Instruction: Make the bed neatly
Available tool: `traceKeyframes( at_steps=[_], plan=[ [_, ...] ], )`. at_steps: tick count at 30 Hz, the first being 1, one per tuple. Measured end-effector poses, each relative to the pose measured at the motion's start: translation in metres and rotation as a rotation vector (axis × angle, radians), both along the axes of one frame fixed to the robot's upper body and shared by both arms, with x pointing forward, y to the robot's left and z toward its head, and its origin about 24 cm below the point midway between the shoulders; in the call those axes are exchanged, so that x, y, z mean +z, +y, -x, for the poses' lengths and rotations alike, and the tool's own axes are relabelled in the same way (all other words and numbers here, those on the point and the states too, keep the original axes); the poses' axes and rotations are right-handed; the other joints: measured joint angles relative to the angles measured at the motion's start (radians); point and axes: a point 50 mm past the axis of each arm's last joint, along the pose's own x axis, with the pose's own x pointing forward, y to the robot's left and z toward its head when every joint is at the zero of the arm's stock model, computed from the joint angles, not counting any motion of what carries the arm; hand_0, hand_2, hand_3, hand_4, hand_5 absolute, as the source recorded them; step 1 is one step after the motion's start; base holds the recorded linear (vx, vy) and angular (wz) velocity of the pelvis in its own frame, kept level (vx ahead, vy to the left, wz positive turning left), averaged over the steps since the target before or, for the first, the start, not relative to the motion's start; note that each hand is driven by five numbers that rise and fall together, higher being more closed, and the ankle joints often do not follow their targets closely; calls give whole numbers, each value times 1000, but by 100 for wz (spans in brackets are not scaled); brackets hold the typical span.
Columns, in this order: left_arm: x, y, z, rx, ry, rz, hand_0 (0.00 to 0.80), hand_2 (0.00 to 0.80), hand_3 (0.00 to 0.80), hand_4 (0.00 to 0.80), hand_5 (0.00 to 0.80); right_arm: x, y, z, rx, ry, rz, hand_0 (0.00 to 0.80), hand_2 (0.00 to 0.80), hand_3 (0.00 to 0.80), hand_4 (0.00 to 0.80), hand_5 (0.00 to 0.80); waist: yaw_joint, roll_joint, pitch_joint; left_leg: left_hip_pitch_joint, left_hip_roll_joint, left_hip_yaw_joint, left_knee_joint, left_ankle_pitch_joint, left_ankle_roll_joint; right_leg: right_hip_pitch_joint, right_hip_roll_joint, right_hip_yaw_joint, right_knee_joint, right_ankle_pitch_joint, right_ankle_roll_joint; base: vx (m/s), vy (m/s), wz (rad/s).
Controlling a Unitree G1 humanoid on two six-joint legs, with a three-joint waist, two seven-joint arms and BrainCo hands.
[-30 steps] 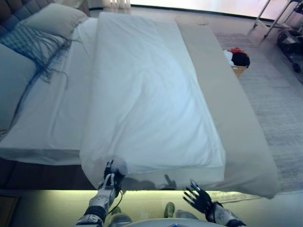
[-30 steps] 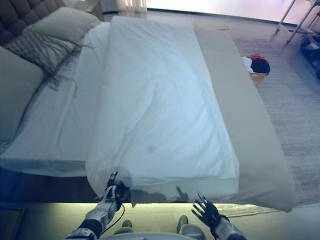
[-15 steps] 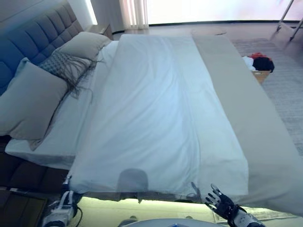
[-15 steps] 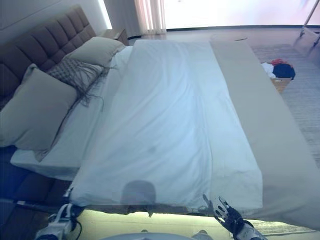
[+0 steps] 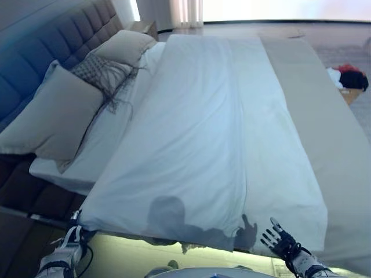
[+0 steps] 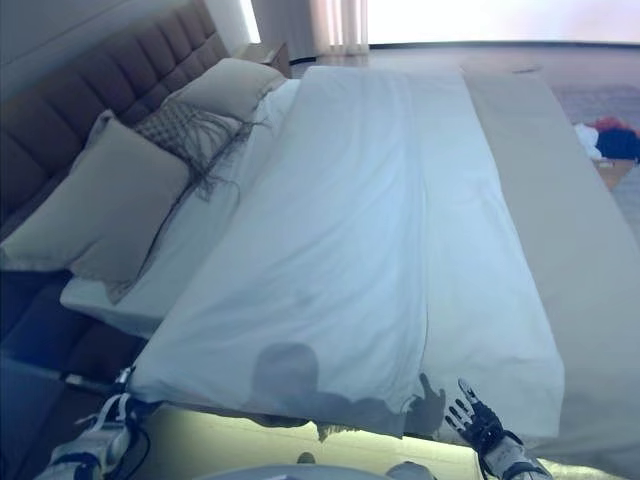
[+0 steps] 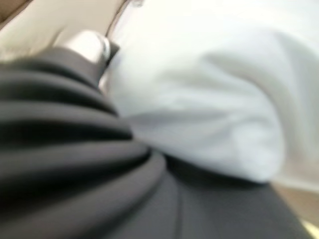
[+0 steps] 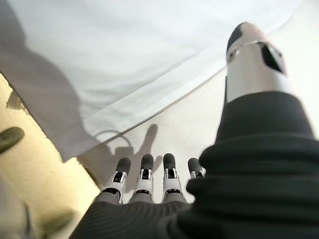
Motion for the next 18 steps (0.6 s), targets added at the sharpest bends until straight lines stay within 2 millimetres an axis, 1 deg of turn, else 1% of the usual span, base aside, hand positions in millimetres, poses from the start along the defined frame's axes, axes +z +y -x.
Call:
traceKeyframes(
  at_steps=[1,3,4,5,6,7,8,9,11,12,14,15,16,17,18],
  plan=[
    [0,-3,-5,-8,11,4,800,800,800,800,800,4,-5,-6,-8,-17,12,0,0,0,0,0,1,-5,0,-12,-2,-4,14,1,-3,21,13,10,-51,35,-61,-147,-64,33],
    [2,-3,-9,-1,18,7,800,800,800,800,800,10,-5,-20,-6,-56,14,0,0,0,0,0,6,-4,7,-30,1,-1,48,3,-11,45,23,7,-95,52,-73,-154,-55,18],
    [3,-4,-12,-3,11,4,800,800,800,800,800,12,-5,-24,-3,-67,12,0,0,0,0,0,10,-4,12,-57,-2,1,90,-1,-18,58,24,7,-128,70,-79,-181,-34,16],
    [7,-3,-16,-9,-6,-4,800,800,800,800,800,14,-4,-30,-1,-86,6,0,0,0,0,0,13,-13,25,-106,-9,5,173,-8,-28,74,21,8,-171,96,-88,-220,-19,12],
    [10,-3,-20,-15,-23,-12,800,800,800,800,800,17,-4,-36,3,-100,5,0,0,0,0,0,21,-25,45,-143,-22,6,205,-24,-53,79,12,9,-191,109,-95,-263,0,-4],
    [10,-4,-21,-19,-30,-12,800,800,800,800,800,21,-8,-40,1,-113,16,0,0,0,0,0,31,-15,61,-154,-35,4,162,-19,-47,79,18,13,-192,111,-98,-292,21,-16],
    [8,-6,-20,-17,-26,-5,800,800,800,800,800,25,-15,-41,-8,-118,32,0,0,0,0,0,35,12,67,-169,-47,4,118,53,-35,78,37,7,-192,111,-98,-295,51,-20],
    [8,-5,-19,-3,-27,-2,800,800,800,800,800,26,-18,-41,-19,-120,42,0,0,0,0,0,33,28,74,-173,-43,41,100,83,23,80,59,8,-193,106,-95,-273,90,1],
    [9,-4,-20,5,-38,-6,800,800,800,800,800,26,-21,-38,-54,-115,37,0,0,0,0,0,30,24,81,-178,-44,42,77,93,27,77,59,0,-203,106,-97,-230,146,19],
    [8,-7,-21,2,-43,0,800,800,800,800,800,26,-23,-37,-78,-118,34,0,0,0,0,0,28,23,81,-175,-48,41,62,108,23,79,58,-9,-205,105,-97,-175,197,29],
    [7,-14,-25,-12,-57,13,800,800,800,800,800,25,-25,-33,-102,-108,33,0,0,0,0,0,24,13,88,-157,-59,34,23,162,1,99,40,-31,-207,103,-98,-163,247,36],
    [8,-14,-28,-17,-64,6,800,800,800,800,800,23,-24,-30,-103,-98,29,0,0,0,0,0,19,-11,98,-129,-64,38,-19,189,-41,112,17,-41,-212,99,-108,-159,285,17],
    [11,-11,-31,-14,-73,-10,800,800,800,800,800,23,-23,-31,-108,-106,23,0,0,0,0,0,4,-38,113,-119,-44,97,33,148,-50,123,-2,-67,-216,95,-113,-150,298,-7],
    [12,-6,-27,-3,-59,-36,800,800,800,800,800,23,-20,-32,-106,-114,15,0,0,0,0,0,3,-56,124,-125,9,166,115,104,-52,133,-11,-82,-216,93,-113,-151,326,-18],
    [11,-4,-25,6,-46,-56,800,800,800,800,800,24,-24,-30,-121,-119,18,0,0,0,0,0,-4,-60,124,-131,71,192,184,85,-74,133,-10,-91,-215,91,-111,-148,329,-12]
  ],
)
